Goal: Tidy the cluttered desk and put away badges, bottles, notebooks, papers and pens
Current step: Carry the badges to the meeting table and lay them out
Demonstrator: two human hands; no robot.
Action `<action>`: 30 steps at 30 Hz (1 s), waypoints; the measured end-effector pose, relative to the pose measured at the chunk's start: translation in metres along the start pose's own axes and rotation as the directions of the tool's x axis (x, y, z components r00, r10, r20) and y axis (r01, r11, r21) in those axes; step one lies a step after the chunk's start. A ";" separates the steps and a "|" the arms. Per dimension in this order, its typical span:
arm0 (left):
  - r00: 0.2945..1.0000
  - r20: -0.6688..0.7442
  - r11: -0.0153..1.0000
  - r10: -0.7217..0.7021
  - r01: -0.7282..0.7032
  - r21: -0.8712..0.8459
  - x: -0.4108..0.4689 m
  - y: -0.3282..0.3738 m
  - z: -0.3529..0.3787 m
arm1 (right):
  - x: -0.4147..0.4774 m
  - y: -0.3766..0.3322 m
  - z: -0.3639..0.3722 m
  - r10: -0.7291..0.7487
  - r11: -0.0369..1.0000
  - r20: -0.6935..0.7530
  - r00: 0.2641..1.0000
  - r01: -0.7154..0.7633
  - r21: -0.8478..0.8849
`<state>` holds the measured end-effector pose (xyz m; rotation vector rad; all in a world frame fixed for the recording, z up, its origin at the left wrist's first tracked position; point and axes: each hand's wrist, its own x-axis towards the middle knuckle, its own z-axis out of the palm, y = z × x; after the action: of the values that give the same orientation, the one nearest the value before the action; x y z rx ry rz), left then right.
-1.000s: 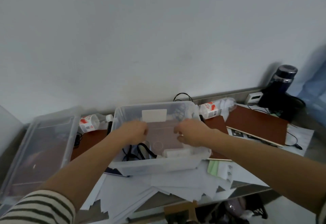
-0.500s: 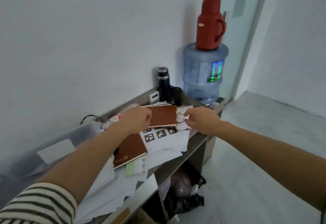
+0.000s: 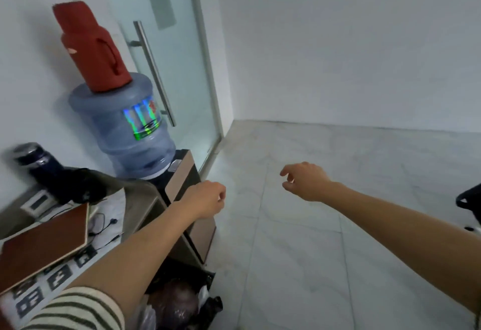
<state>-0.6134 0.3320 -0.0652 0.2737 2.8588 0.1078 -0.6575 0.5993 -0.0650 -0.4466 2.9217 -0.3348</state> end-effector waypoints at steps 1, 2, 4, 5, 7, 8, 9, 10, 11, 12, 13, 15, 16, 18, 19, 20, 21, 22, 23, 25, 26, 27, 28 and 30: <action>1.000 0.008 0.999 0.030 -0.031 0.018 0.021 0.009 -0.003 | 0.005 0.017 -0.001 0.032 0.999 -0.005 0.999 -0.032 0.011; 0.998 0.014 0.998 0.056 -0.057 0.036 0.041 0.017 -0.005 | 0.010 0.033 -0.002 0.065 0.998 -0.010 0.998 -0.064 0.018; 0.993 0.016 0.989 0.120 -0.121 0.079 0.096 0.037 -0.012 | 0.027 0.074 -0.004 0.153 0.988 -0.028 0.988 -0.152 0.037; 0.990 0.018 0.985 0.143 -0.144 0.093 0.119 0.045 -0.016 | 0.035 0.091 -0.005 0.187 0.982 -0.037 0.982 -0.186 0.044; 0.981 0.029 0.975 0.193 -0.195 0.108 0.167 0.064 -0.026 | 0.048 0.126 -0.012 0.271 0.961 -0.058 0.961 -0.267 0.071; 0.976 0.040 0.969 0.215 -0.219 0.112 0.188 0.074 -0.031 | 0.053 0.142 -0.017 0.312 0.948 -0.058 0.948 -0.307 0.086; 0.968 0.054 0.961 0.246 -0.251 0.119 0.209 0.085 -0.036 | 0.057 0.158 -0.022 0.353 0.933 -0.056 0.934 -0.347 0.095; 0.959 0.069 0.951 0.275 -0.282 0.124 0.229 0.096 -0.040 | 0.060 0.174 -0.026 0.391 0.918 -0.052 0.919 -0.385 0.098; 0.949 0.076 0.941 0.306 -0.314 0.129 0.252 0.108 -0.045 | 0.064 0.192 -0.030 0.438 0.896 -0.053 0.898 -0.431 0.106; 0.935 0.084 0.926 0.344 -0.353 0.137 0.278 0.124 -0.051 | 0.067 0.211 -0.033 0.489 0.869 -0.057 0.871 -0.480 0.121; 0.923 0.084 0.912 0.376 -0.385 0.143 0.297 0.138 -0.055 | 0.066 0.227 -0.035 0.526 0.846 -0.062 0.848 -0.514 0.140; 0.890 0.111 0.878 0.442 -0.454 0.149 0.333 0.171 -0.058 | 0.059 0.258 -0.036 0.603 0.791 -0.050 0.796 -0.587 0.173; 0.872 0.134 0.860 0.471 -0.487 0.150 0.348 0.188 -0.057 | 0.056 0.273 -0.035 0.633 0.766 -0.039 0.773 -0.617 0.180; 0.833 0.187 0.823 0.520 -0.548 0.152 0.379 0.224 -0.051 | 0.049 0.307 -0.032 0.692 0.713 -0.025 0.721 -0.678 0.179; 0.813 0.208 0.803 0.544 -0.577 0.152 0.396 0.245 -0.047 | 0.047 0.325 -0.034 0.718 0.687 -0.024 0.695 -0.703 0.184; 0.797 0.223 0.786 0.562 -0.598 0.155 0.405 0.259 -0.047 | 0.045 0.337 -0.036 0.735 0.669 -0.025 0.678 -0.720 0.184; 0.773 0.232 0.761 0.591 -0.629 0.158 0.424 0.282 -0.046 | 0.044 0.359 -0.041 0.756 0.647 -0.031 0.654 -0.740 0.183; 0.757 0.239 0.744 0.608 -0.648 0.159 0.440 0.302 -0.046 | 0.045 0.378 -0.045 0.773 0.628 -0.036 0.634 -0.756 0.185; 0.741 0.243 0.726 0.626 -0.668 0.164 0.461 0.328 -0.047 | 0.049 0.404 -0.050 0.791 0.607 -0.047 0.611 -0.771 0.191; 0.720 0.242 0.705 0.651 -0.691 0.159 0.493 0.368 -0.053 | 0.056 0.445 -0.061 0.809 0.584 -0.068 0.584 -0.786 0.204; 0.709 0.241 0.695 0.663 -0.702 0.154 0.510 0.392 -0.058 | 0.059 0.469 -0.070 0.818 0.571 -0.072 0.571 -0.791 0.218; 0.701 0.240 0.687 0.672 -0.710 0.153 0.523 0.411 -0.062 | 0.062 0.488 -0.078 0.826 0.558 -0.070 0.559 -0.795 0.237; 0.693 0.239 0.678 0.680 -0.719 0.153 0.537 0.429 -0.067 | 0.065 0.507 -0.087 0.835 0.544 -0.067 0.546 -0.801 0.250; 0.676 0.231 0.655 0.700 -0.736 0.170 0.569 0.468 -0.078 | 0.073 0.551 -0.105 0.846 0.529 -0.067 0.530 -0.813 0.244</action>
<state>-1.0906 0.8983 -0.0901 1.4105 2.4244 -0.1257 -0.8981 1.1090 -0.1087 1.0764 2.7960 -0.4887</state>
